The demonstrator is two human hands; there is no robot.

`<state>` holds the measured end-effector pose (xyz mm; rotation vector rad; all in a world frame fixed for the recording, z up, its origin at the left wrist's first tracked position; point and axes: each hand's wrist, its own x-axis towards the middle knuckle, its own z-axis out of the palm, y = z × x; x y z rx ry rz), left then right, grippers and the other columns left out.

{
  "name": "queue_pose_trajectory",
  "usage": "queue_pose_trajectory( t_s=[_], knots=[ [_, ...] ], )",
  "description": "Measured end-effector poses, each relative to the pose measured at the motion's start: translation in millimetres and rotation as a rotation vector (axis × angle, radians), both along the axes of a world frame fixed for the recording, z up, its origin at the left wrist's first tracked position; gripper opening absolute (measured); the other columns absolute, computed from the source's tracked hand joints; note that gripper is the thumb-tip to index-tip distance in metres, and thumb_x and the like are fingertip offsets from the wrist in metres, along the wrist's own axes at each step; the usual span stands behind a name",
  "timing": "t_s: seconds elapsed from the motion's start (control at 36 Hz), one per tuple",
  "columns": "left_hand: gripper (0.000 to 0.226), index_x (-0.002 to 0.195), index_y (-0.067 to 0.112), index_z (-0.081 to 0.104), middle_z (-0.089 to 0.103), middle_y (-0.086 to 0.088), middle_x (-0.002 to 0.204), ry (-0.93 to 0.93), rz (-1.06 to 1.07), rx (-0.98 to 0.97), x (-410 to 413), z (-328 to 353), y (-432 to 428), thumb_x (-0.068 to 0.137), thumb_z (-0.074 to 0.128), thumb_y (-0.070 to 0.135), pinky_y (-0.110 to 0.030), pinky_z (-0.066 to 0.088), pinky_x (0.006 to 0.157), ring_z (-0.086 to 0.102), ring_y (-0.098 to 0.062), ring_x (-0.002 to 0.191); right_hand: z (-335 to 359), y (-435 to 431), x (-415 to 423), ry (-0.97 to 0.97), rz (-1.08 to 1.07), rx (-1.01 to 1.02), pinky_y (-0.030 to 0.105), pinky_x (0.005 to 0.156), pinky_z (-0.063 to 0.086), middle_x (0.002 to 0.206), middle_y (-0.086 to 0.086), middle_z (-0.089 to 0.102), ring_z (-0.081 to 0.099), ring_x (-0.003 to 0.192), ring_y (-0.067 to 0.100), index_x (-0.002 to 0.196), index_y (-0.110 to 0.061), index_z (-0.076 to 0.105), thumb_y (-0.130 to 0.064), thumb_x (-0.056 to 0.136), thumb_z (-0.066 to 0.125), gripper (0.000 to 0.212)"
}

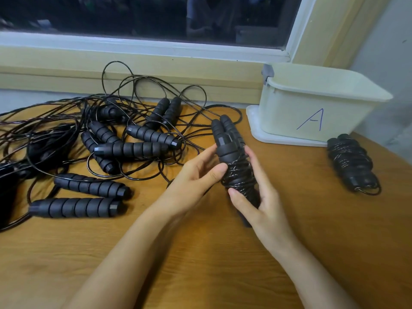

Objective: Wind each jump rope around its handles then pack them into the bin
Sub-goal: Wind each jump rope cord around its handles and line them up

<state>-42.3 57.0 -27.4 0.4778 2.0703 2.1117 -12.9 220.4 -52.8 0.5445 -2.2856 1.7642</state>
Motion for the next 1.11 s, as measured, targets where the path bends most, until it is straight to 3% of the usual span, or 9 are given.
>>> queue_pose_trajectory(
  t_s=[0.08,0.17,0.31,0.44,0.56,0.72,0.81,0.97,1.11],
  knots=[
    [0.056,0.145,0.010,0.042,0.064,0.001,0.130,0.018,0.035,-0.016,1,-1,4,0.091,0.053,0.021,-0.015,0.046,0.094,0.058,-0.003,0.120,-3,0,-1,0.004,-0.052,0.091,0.013,0.108,0.030,0.147,-0.021,0.040,0.035,0.140,0.007,0.155,-0.035,0.021,-0.048,0.083,0.063,0.084],
    [0.054,0.145,0.009,0.043,0.064,-0.001,0.128,0.044,0.084,-0.059,3,-2,9,0.093,0.054,0.020,-0.020,0.048,0.098,0.060,-0.005,0.117,-5,-3,-3,0.073,-0.150,0.157,0.005,0.106,0.027,0.150,-0.008,0.034,0.032,0.139,0.001,0.153,-0.038,0.022,-0.049,0.080,0.066,0.086],
    [0.054,0.147,0.009,0.040,0.066,-0.001,0.124,0.068,0.185,-0.100,3,-5,15,0.096,0.055,0.011,-0.023,0.048,0.101,0.061,-0.004,0.115,-9,-7,-4,0.182,-0.243,0.220,0.002,0.102,0.028,0.147,-0.007,0.041,0.034,0.133,-0.010,0.154,-0.026,0.022,-0.017,0.086,0.072,0.085],
    [0.054,0.143,0.011,0.046,0.069,0.009,0.114,0.099,0.255,-0.120,2,-7,15,0.092,0.062,0.013,-0.020,0.051,0.094,0.064,0.001,0.108,-12,-8,-4,0.232,-0.249,0.261,0.024,0.113,0.036,0.155,0.004,0.040,0.038,0.143,0.017,0.155,-0.020,0.029,-0.014,0.091,0.067,0.075],
    [0.065,0.144,0.007,0.046,0.069,0.015,0.112,0.117,0.294,-0.095,4,-5,15,0.084,0.069,0.020,-0.021,0.051,0.095,0.064,0.003,0.107,-11,-11,-5,0.276,-0.306,0.328,0.015,0.116,0.024,0.161,0.004,0.026,0.027,0.147,0.013,0.155,-0.022,0.024,-0.026,0.090,0.063,0.076],
    [0.082,0.146,0.010,0.043,0.068,0.014,0.112,0.148,0.309,-0.124,4,-6,15,0.073,0.067,0.040,-0.014,0.050,0.091,0.063,0.007,0.106,-11,-9,-6,0.285,-0.332,0.464,0.013,0.104,0.033,0.160,-0.004,0.029,0.037,0.143,0.014,0.157,-0.033,0.007,-0.037,0.091,0.060,0.085],
    [0.085,0.148,0.011,0.041,0.067,0.006,0.122,0.167,0.277,-0.176,3,-6,13,0.074,0.068,0.044,-0.019,0.050,0.096,0.062,0.005,0.109,-12,-10,-6,0.294,-0.337,0.441,0.009,0.106,0.030,0.159,-0.005,0.032,0.037,0.143,0.013,0.157,-0.034,0.009,-0.041,0.090,0.052,0.079],
    [0.088,0.148,0.026,0.027,0.051,0.034,0.115,0.234,0.206,-0.278,2,-6,12,0.073,0.066,0.049,0.000,0.036,0.092,0.049,0.027,0.104,-11,-5,-5,0.289,-0.302,0.268,0.010,0.110,0.028,0.156,-0.001,0.038,0.036,0.143,0.010,0.152,-0.032,0.026,-0.019,0.087,0.064,0.076],
    [0.079,0.150,0.018,0.030,0.062,0.006,0.131,0.360,0.223,-0.451,-1,-8,10,0.086,0.053,0.058,-0.018,0.040,0.106,0.055,0.003,0.119,-10,-6,-4,0.293,-0.297,0.148,0.014,0.110,0.030,0.151,0.003,0.045,0.040,0.141,0.010,0.145,-0.023,0.042,-0.016,0.086,0.069,0.065]
  ],
)
